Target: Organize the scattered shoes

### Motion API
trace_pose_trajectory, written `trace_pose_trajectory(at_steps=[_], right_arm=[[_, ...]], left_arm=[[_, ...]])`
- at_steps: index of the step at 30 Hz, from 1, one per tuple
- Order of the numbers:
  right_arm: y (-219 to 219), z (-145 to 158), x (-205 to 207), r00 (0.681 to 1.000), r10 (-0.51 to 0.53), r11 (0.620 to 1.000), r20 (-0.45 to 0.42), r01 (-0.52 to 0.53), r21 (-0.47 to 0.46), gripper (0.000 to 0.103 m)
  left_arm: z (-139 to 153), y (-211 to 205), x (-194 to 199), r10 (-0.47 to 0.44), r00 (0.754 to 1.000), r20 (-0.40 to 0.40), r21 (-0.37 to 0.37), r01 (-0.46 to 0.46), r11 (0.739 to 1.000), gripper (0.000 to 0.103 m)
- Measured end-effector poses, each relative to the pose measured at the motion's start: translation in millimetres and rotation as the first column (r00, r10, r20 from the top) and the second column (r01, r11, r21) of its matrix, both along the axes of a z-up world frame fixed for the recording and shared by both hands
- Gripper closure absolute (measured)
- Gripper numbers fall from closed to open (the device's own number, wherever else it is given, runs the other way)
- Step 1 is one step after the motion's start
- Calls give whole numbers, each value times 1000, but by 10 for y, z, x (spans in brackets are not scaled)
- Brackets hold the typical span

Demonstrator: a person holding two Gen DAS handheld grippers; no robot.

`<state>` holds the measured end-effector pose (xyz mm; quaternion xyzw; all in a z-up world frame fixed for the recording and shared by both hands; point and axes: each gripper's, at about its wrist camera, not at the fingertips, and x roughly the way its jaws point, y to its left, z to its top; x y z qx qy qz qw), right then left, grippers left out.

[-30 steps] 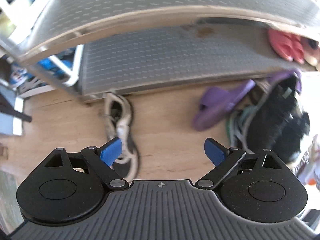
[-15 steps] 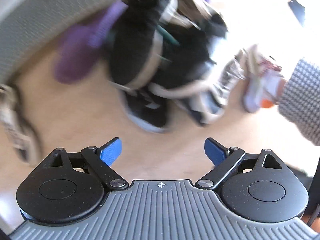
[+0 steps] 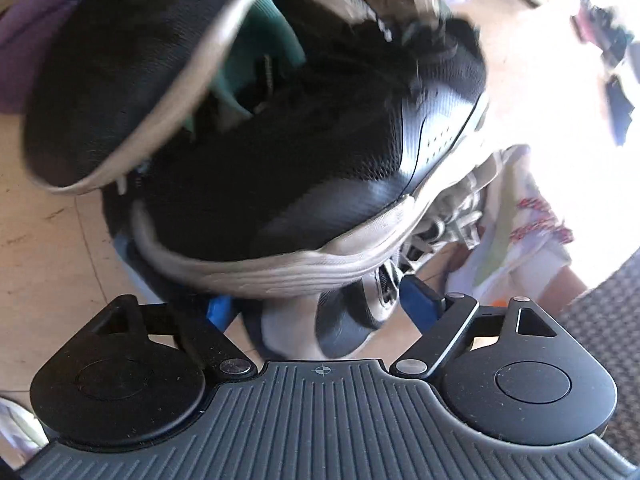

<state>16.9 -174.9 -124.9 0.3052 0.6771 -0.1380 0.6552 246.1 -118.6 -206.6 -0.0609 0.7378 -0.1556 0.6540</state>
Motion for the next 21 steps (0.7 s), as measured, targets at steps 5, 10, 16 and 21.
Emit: trace_pose_trajectory(at_steps=[5,10,16,21], right_arm=[[56,-105,392,999,-37,999,-8,37,5,13],[-60,16,326,992,-125,986,-3,124,-107,14],[-76,212,236,985,-163,965,61,172,-196,14],[68,392,250,987,-95,963,131,124,-238,15]], left_arm=[[9,-69,-11,-9,1000,4,20,9,1000,24],[255,-201,-94,-116,993,-9,-20,116,993,39],[666,-319,-248,-186,982,24,-165,188,968,58],[1023,-239,-205,-132,988,81,-235,148,961,58]])
